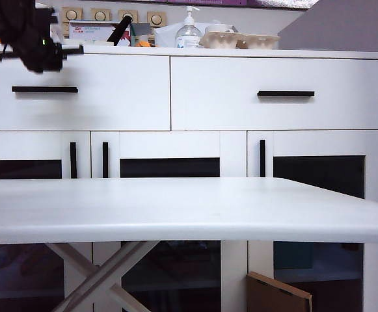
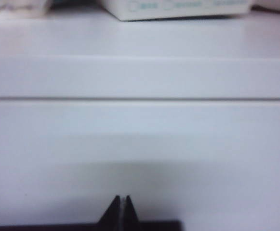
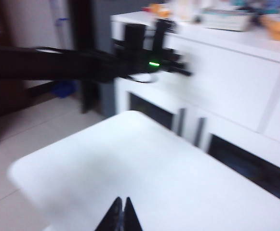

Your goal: Pick up a can of beer from the white table, open the left drawer, place the beer inside the drawer, and finally close the drawer.

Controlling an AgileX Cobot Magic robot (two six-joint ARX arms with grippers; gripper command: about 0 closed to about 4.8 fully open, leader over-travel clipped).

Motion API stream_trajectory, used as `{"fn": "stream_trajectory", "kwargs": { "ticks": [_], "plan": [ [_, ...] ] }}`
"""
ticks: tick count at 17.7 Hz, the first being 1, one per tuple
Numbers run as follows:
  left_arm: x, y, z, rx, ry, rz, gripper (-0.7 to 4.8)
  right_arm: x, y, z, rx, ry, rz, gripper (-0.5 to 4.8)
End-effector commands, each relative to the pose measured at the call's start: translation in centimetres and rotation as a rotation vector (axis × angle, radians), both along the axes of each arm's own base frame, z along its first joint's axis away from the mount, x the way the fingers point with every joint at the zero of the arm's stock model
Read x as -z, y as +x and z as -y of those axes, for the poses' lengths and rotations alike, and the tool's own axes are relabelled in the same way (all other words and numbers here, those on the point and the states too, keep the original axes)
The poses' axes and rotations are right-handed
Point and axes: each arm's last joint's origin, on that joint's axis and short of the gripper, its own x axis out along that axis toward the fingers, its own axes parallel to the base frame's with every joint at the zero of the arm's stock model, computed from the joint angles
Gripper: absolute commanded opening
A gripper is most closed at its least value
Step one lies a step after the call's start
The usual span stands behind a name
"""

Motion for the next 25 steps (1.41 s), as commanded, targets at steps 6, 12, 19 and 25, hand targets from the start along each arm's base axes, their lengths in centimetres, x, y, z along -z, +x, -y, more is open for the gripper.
{"fn": "stream_trajectory", "kwargs": {
  "ticks": [6,12,19,25],
  "plan": [
    [-10.7,-10.2,1.2,0.057,-0.008,0.029,-0.06,0.6,-1.5,1.9,0.035,-0.102,0.046,-0.05],
    [-14.0,-22.1,3.4,0.147,-0.006,0.109,-0.06,4.8,-4.3,5.3,0.036,-0.056,0.074,-0.05],
    [-7.9,-40.5,1.8,0.291,0.002,0.204,-0.06,13.2,-6.1,7.7,0.125,-0.034,0.101,-0.05],
    [-0.4,-46.2,0.7,0.274,-0.016,0.174,-0.06,15.0,-6.7,8.4,0.116,-0.127,0.031,-0.05]
  ]
}}
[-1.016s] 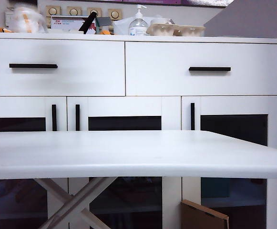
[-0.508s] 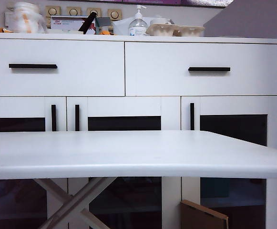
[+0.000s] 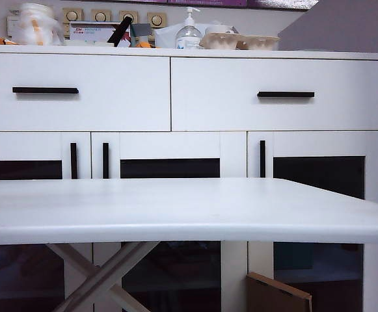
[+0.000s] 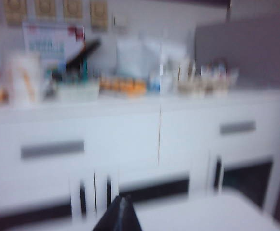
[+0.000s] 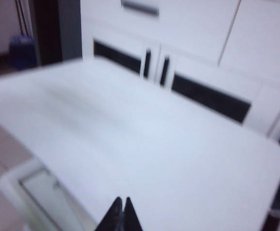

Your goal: Pick up a can of beer from the white table, open the left drawer, place the beer inside the drawer, and finally close the drawer.

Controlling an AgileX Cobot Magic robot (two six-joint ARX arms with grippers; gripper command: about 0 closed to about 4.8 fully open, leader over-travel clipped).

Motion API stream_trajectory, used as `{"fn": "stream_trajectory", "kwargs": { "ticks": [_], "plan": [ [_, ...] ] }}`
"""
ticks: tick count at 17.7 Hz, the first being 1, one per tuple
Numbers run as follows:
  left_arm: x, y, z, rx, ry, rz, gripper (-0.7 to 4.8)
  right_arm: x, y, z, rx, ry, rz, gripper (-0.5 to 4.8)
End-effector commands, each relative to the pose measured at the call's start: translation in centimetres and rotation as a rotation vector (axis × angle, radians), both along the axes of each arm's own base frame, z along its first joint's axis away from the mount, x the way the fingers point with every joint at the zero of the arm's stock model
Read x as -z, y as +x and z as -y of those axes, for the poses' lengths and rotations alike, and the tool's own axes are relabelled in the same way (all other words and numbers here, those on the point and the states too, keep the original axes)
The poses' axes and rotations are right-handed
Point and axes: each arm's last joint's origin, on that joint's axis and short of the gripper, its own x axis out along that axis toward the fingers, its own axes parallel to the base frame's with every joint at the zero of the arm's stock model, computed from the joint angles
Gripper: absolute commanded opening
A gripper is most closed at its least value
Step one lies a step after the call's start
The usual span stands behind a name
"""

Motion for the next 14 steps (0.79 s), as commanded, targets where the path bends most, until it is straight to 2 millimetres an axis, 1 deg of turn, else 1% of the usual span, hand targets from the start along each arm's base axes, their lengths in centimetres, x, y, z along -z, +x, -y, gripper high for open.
{"fn": "stream_trajectory", "kwargs": {
  "ticks": [1,2,3,4,5,6,11,14],
  "plan": [
    [4.6,-1.2,-0.3,-0.026,-0.008,-0.064,-0.06,0.4,-0.3,0.3,-0.003,-0.029,-0.027,-0.05],
    [6.3,-1.2,-0.3,-0.032,-0.008,-0.067,-0.06,0.5,-0.3,0.3,-0.001,-0.036,-0.032,-0.05],
    [7.3,-1.1,-0.3,-0.032,-0.007,-0.074,-0.06,0.5,-0.3,0.3,-0.002,-0.039,-0.035,-0.05],
    [9.2,-1.0,-0.3,-0.04,-0.005,-0.088,-0.06,0.5,-0.3,0.3,-0.002,-0.039,-0.035,-0.05],
    [10.4,-0.8,-0.3,-0.043,-0.003,-0.099,-0.06,0.5,-0.3,0.3,-0.002,-0.039,-0.035,-0.05],
    [11.5,-0.1,-0.2,-0.044,0.005,-0.143,-0.06,0.5,-0.3,0.3,-0.002,-0.039,-0.035,-0.05],
    [13.6,1.6,0.0,-0.061,0.007,-0.137,-0.06,0.5,-0.4,0.4,-0.007,-0.032,-0.03,-0.05],
    [15.5,2.8,-0.2,-0.096,-0.006,-0.136,-0.06,0.5,-0.5,0.5,-0.007,-0.028,-0.027,-0.05]
  ]
}}
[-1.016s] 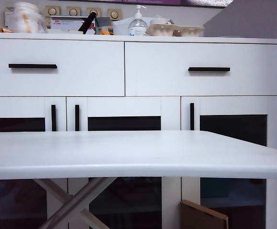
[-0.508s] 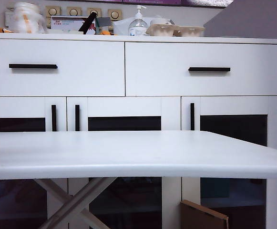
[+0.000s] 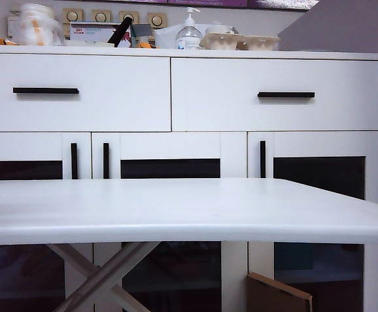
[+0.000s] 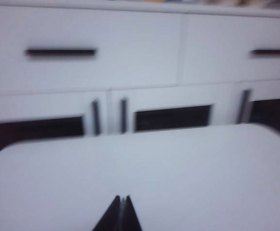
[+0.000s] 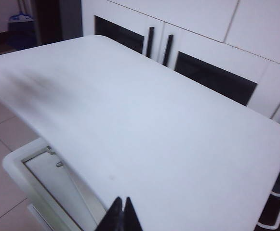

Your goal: Pick up a can of beer from the white table, open the left drawer, place the beer inside the drawer, and finally close the drawer.

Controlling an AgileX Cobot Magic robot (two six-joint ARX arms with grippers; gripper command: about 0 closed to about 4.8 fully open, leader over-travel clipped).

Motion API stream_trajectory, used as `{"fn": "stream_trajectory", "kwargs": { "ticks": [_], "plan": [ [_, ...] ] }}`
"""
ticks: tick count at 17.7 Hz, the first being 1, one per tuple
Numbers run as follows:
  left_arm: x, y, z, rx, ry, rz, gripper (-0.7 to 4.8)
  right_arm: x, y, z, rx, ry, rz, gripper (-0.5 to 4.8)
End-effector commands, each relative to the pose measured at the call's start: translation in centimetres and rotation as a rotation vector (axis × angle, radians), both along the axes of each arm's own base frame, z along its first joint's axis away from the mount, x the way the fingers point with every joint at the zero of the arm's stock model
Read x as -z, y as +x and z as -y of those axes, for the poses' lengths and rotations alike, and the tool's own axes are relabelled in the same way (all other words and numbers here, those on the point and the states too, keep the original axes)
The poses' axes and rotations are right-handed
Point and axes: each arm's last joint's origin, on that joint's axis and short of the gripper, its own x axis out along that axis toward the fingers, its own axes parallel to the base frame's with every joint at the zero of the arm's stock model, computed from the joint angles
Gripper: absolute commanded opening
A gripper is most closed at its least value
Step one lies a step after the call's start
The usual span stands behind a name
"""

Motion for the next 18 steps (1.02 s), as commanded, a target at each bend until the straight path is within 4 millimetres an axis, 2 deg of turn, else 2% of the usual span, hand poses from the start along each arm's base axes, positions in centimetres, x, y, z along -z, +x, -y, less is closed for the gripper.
{"fn": "stream_trajectory", "kwargs": {
  "ticks": [1,10,13,17,18],
  "plan": [
    [1.6,1.1,-0.2,-0.024,-0.026,0.017,-0.06,-0.3,-0.1,0.1,-0.003,0.022,0.017,-0.05],
    [6.7,2.9,-0.4,-0.057,-0.013,-0.082,-0.06,-0.3,-0.1,0.1,-0.004,0.022,0.016,-0.05],
    [8.1,3.4,-0.4,-0.061,0.02,-0.05,-0.06,-0.3,-0.1,0.1,-0.004,0.022,0.017,-0.05],
    [8.2,3.4,-0.8,-0.212,0.072,-0.052,-0.06,-0.3,-0.1,0.1,-0.003,0.022,0.017,-0.05],
    [8.2,3.4,-0.7,-0.188,0.072,-0.052,-0.06,-0.3,-0.1,0.1,-0.004,0.022,0.017,-0.05]
  ]
}}
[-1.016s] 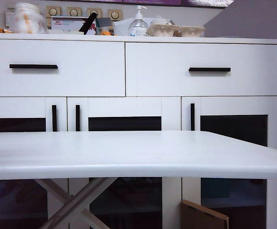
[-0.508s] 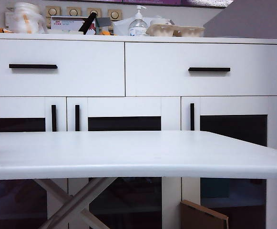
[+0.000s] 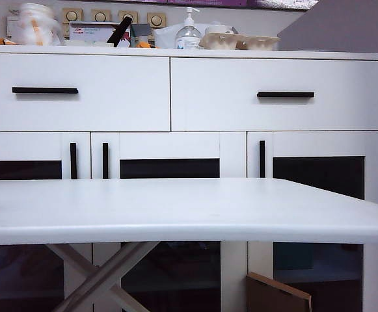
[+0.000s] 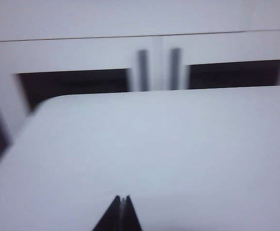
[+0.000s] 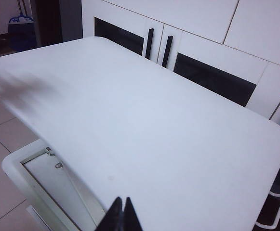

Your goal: Pick up a can of beer from the white table, open the left drawer, place the beer inside the drawer, and finally close the drawer.

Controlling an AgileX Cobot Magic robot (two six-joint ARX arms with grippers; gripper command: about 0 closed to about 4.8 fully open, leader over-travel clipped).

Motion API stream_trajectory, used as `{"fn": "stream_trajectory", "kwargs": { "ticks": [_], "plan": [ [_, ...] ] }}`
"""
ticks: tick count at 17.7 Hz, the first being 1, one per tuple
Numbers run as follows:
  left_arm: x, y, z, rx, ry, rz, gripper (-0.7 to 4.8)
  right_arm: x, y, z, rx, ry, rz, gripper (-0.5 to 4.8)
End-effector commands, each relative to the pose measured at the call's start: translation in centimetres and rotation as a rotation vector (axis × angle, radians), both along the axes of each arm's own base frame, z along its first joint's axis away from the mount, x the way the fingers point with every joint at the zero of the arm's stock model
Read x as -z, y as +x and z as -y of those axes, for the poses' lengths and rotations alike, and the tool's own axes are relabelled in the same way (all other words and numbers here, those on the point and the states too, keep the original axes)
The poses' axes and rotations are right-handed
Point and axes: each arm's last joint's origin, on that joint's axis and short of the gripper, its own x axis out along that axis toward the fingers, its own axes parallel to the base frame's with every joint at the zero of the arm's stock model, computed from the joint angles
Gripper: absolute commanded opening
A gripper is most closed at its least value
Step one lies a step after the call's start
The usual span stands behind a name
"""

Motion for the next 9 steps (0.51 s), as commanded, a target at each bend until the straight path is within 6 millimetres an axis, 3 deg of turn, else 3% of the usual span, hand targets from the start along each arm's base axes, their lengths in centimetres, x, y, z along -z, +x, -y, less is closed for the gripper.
{"fn": "stream_trajectory", "kwargs": {
  "ticks": [1,9],
  "plan": [
    [-0.1,-0.01,0.08,0.028,0.007,0.005,-0.06,-0.26,-0.03,0.01,-0.004,0.017,0.012,-0.05],
    [0.05,-0.01,0.11,0.044,0.003,-0.01,-0.05,-0.26,-0.03,0.01,-0.004,0.017,0.012,-0.05]
  ]
}}
